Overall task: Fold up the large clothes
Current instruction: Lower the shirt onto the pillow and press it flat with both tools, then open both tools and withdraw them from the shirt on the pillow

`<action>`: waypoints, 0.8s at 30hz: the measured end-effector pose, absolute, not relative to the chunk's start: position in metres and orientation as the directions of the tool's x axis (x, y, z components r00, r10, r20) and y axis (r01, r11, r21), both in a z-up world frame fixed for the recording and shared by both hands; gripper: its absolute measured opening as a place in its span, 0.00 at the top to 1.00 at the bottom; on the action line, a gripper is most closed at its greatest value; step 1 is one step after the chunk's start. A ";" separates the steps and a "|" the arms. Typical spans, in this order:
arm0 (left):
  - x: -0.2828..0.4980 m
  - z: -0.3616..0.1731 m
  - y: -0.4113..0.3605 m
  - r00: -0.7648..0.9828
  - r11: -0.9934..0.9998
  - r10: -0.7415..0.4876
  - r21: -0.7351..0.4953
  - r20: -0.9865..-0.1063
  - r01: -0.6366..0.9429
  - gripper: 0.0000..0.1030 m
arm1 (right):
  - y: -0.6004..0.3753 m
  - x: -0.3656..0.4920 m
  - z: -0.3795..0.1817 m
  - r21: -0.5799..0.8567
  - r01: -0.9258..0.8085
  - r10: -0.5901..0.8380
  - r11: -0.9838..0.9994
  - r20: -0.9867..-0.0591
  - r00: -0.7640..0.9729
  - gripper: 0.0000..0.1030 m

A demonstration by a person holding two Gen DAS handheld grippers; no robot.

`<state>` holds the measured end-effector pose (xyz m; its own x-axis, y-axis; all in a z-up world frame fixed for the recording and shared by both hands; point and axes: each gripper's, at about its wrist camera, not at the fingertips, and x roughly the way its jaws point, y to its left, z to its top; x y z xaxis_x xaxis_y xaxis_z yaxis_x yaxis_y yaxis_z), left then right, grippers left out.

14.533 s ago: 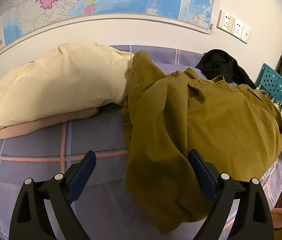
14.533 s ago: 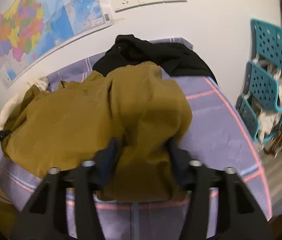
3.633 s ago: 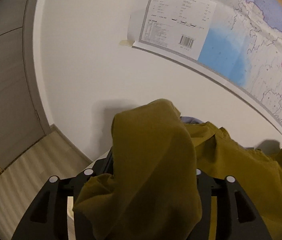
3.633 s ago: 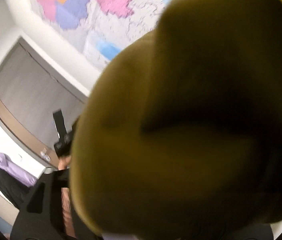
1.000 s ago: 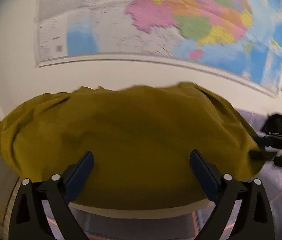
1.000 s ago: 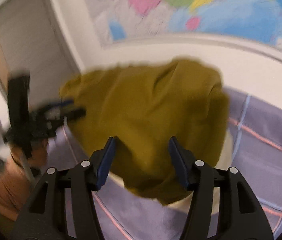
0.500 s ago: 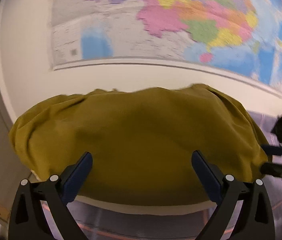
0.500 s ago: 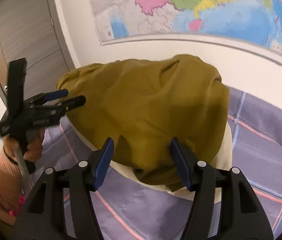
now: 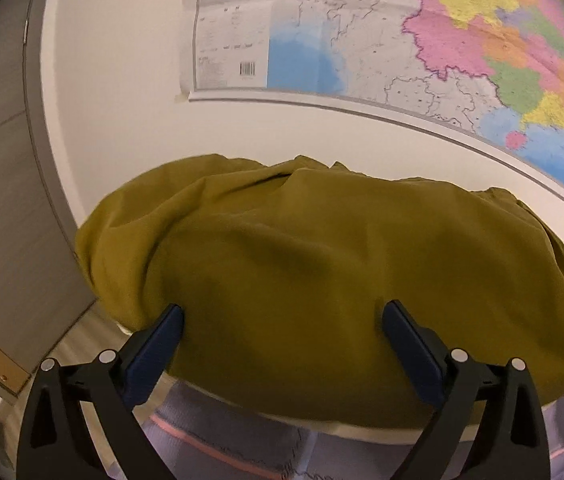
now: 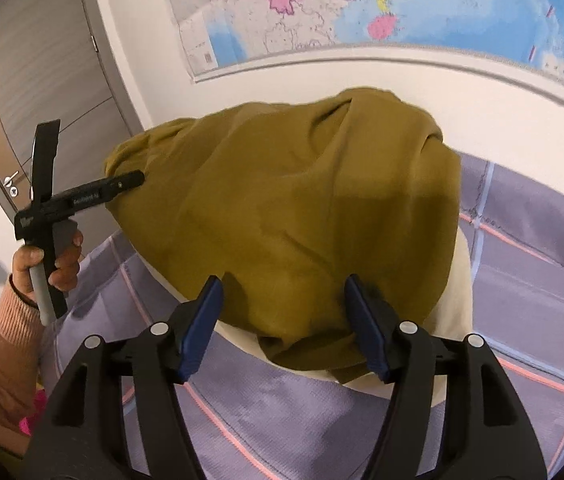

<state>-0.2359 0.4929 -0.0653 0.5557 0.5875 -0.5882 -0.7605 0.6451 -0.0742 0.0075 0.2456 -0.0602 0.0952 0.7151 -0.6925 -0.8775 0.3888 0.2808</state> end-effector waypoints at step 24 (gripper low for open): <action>-0.229 -0.051 0.334 0.659 0.725 0.518 -0.129 -0.546 -0.677 0.07 | 0.195 -0.060 -0.033 0.209 -0.888 0.759 0.410 -0.618 0.205 0.06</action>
<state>-0.2288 0.3343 -0.0505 0.6588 0.5181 -0.5455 -0.6766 0.7250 -0.1286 -0.0599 0.1947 -0.0327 0.2055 0.7589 -0.6179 -0.8877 0.4104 0.2088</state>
